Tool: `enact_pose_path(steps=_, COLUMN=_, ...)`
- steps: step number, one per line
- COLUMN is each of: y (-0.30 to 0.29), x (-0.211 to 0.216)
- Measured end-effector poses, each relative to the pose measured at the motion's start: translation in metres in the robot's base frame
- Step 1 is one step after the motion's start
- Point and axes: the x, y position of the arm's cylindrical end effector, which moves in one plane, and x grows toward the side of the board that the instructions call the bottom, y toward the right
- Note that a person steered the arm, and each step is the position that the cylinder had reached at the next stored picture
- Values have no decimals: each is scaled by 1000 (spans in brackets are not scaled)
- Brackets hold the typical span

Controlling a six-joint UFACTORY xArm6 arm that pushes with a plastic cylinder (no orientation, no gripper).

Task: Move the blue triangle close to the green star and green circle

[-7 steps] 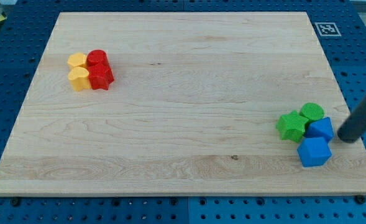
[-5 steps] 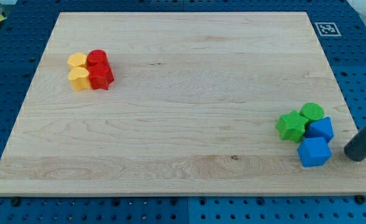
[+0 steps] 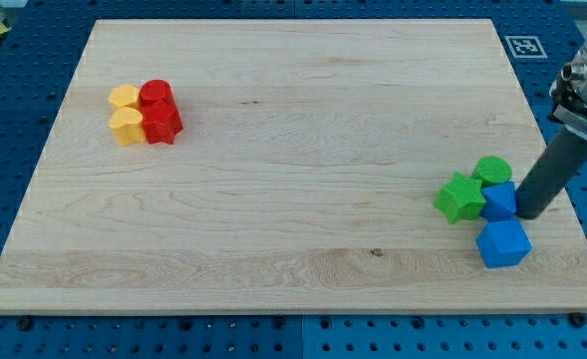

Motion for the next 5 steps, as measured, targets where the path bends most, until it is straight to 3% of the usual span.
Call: enact_pose_path(steps=5, y=-6, x=-44)
